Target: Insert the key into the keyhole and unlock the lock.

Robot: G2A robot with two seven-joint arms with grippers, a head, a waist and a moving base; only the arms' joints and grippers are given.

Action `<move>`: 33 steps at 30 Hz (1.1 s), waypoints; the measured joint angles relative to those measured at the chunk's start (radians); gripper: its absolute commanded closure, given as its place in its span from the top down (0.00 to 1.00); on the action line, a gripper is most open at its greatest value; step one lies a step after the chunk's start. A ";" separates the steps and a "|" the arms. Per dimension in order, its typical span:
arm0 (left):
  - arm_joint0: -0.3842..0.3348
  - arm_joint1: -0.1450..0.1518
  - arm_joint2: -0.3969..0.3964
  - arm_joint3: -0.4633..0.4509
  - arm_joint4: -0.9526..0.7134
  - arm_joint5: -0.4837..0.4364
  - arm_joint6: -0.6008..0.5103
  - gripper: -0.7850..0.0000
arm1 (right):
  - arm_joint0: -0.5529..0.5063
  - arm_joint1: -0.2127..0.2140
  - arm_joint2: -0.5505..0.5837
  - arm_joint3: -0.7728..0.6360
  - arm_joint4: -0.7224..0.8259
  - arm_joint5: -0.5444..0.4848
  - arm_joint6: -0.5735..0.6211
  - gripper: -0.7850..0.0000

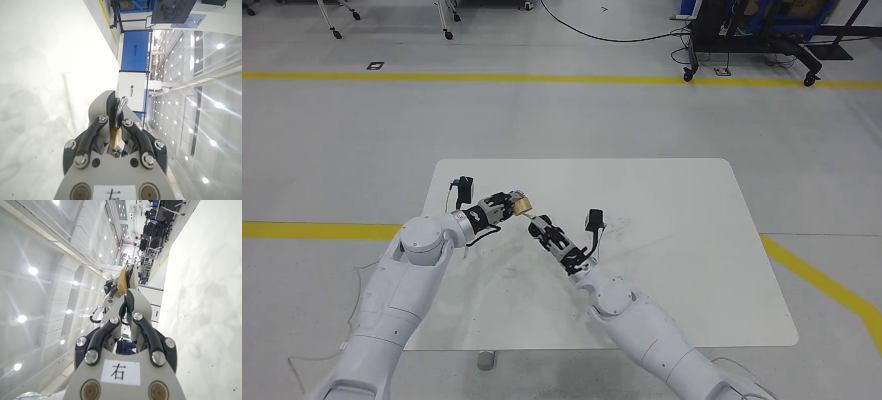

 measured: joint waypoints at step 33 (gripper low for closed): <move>0.002 0.003 -0.002 -0.005 0.027 -0.002 0.001 0.00 | -0.010 -0.016 0.061 -0.001 -0.150 -0.084 -0.004 0.00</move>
